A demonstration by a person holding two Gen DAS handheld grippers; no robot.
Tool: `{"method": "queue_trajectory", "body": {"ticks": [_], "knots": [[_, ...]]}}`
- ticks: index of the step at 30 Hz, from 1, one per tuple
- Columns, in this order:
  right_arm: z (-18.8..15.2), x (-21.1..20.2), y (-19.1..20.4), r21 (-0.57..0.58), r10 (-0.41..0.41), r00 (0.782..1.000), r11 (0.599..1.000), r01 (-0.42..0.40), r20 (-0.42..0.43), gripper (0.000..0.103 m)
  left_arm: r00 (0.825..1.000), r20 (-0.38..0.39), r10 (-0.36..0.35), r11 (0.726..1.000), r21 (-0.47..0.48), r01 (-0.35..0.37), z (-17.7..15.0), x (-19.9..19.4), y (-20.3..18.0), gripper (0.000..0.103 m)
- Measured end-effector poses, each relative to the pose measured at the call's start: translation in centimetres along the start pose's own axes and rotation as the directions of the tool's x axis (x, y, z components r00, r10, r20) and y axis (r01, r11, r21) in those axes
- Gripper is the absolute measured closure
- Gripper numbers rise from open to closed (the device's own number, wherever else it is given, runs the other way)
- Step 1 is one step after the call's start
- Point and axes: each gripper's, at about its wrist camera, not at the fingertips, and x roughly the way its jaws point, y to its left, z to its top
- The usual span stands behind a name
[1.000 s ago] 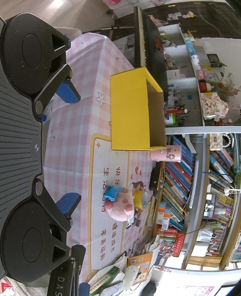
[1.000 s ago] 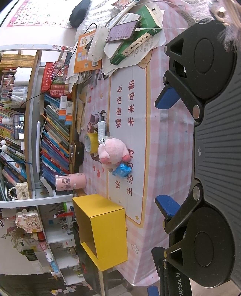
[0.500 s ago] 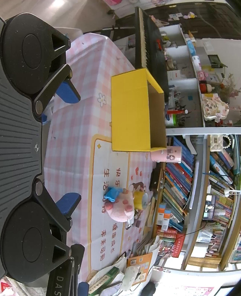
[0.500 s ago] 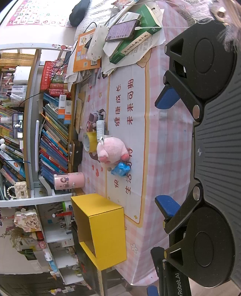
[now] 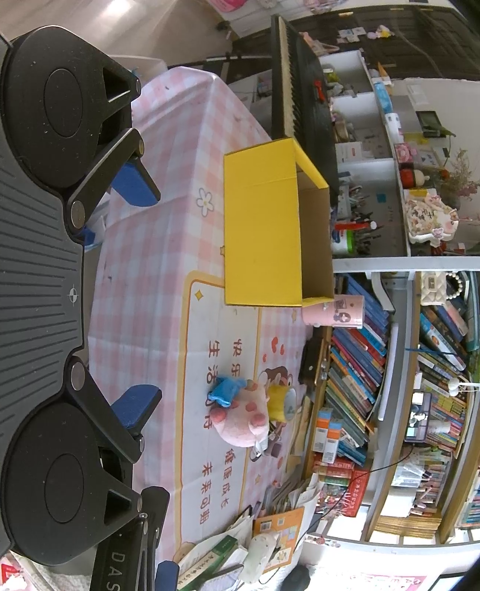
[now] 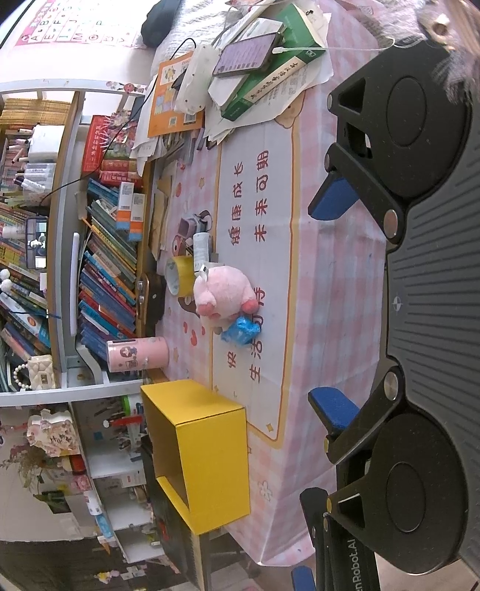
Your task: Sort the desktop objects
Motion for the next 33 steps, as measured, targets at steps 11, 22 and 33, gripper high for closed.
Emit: {"method": "queue_trajectory", "body": {"ticks": [11, 22, 33], "knots": [[0.05, 0.13, 0.05, -0.001, 0.002, 1.000, 1.000, -0.002, -0.005, 0.007, 1.000, -0.006, 0.001, 1.000, 0.000, -0.001, 0.11, 0.26, -0.04, 0.000], [0.09, 0.25, -0.02, -0.001, 0.002, 1.000, 1.000, -0.002, -0.008, 0.007, 1.000, -0.009, 0.003, 1.000, -0.003, -0.003, 0.08, 0.41, -0.11, 0.000], [0.13, 0.29, 0.00, -0.001, 0.000, 1.000, 1.000, 0.000, -0.009, 0.007, 1.000, -0.013, 0.003, 1.000, -0.003, -0.003, -0.19, 0.92, -0.14, 0.000]]}}
